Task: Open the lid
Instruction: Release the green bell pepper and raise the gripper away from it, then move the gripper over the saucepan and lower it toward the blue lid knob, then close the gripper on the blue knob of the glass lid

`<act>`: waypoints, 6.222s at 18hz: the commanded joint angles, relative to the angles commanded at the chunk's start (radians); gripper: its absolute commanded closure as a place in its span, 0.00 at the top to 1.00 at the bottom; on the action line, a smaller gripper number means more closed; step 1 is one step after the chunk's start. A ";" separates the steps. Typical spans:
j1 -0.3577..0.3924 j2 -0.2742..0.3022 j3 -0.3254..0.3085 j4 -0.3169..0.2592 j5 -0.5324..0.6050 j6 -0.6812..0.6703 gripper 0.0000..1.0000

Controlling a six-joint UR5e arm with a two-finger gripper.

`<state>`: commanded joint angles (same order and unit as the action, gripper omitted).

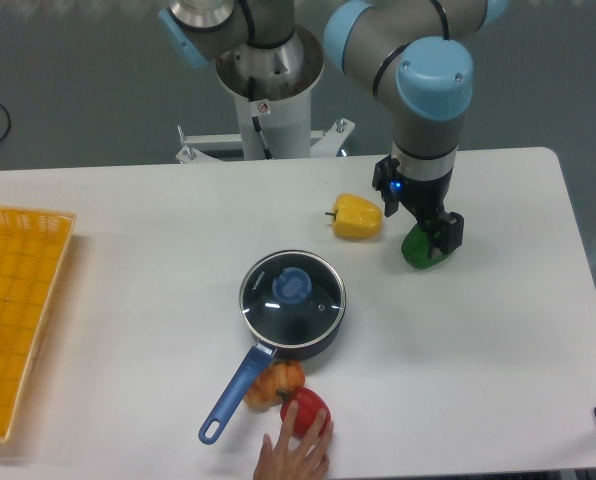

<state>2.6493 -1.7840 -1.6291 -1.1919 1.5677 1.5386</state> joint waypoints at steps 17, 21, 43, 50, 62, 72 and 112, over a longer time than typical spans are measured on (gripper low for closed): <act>0.012 0.015 -0.049 -0.005 -0.008 -0.023 1.00; 0.003 0.026 -0.060 0.003 0.002 -0.158 1.00; -0.245 -0.117 0.000 0.040 0.009 -0.465 1.00; -0.270 -0.123 -0.015 0.037 0.037 -0.468 1.00; -0.292 -0.132 -0.035 0.037 0.038 -0.511 1.00; -0.301 -0.140 -0.051 0.037 0.060 -0.517 0.97; -0.313 -0.140 -0.023 0.032 0.074 -0.514 0.45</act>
<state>2.3363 -1.9236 -1.6521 -1.1597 1.6414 1.0247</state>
